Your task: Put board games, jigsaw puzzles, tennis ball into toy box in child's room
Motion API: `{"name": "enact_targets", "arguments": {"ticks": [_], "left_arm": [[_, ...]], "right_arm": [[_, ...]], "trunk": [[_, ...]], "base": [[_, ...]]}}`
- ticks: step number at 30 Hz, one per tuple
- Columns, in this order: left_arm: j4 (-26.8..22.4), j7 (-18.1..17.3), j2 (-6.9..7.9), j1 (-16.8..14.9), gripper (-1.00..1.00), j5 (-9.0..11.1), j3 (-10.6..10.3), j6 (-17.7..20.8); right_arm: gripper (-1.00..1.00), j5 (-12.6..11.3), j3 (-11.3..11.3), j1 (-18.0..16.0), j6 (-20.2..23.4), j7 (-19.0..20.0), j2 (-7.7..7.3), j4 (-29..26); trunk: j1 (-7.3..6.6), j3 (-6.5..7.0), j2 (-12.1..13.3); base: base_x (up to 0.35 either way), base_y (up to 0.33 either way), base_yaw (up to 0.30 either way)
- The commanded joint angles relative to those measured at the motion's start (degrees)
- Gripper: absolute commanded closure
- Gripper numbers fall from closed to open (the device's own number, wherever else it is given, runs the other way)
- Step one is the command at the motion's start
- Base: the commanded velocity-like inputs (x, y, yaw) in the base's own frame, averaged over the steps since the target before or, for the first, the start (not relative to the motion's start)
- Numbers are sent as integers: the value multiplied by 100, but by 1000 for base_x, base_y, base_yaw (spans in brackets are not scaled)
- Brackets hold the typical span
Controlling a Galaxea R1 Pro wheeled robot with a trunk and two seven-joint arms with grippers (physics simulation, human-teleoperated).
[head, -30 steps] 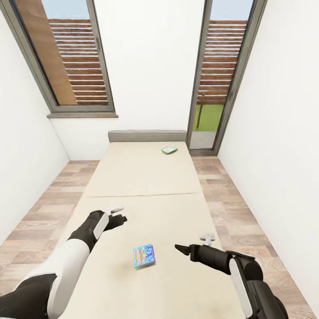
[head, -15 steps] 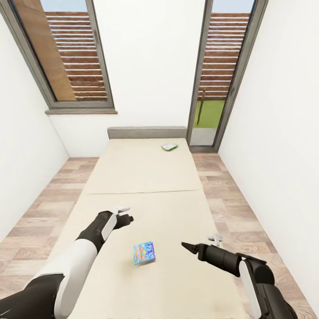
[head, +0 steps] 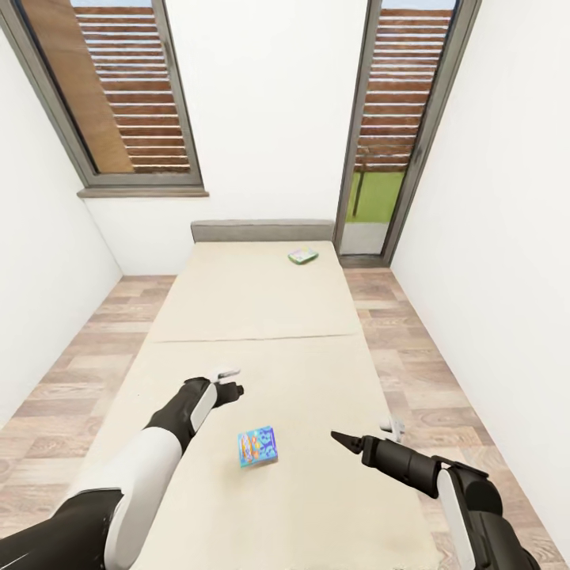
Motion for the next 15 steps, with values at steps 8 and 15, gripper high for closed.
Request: {"name": "enact_targets", "arguments": {"ticks": [8, 15], "left_arm": [[-16, 43, -114, -5, -100, 47, 13, -27], [-45, 50, -232, -50, -100, 51, 12, 6]], "right_arm": [[-100, -51, -210, 3, 46, 51, 5, -8], [-100, -49, -409, 4, 43, 339, 3, -9]], "trunk": [[3, -86, -11], [3, -151, -11]], "base": [[0, 0, 0], [0, 0, 0]]}}
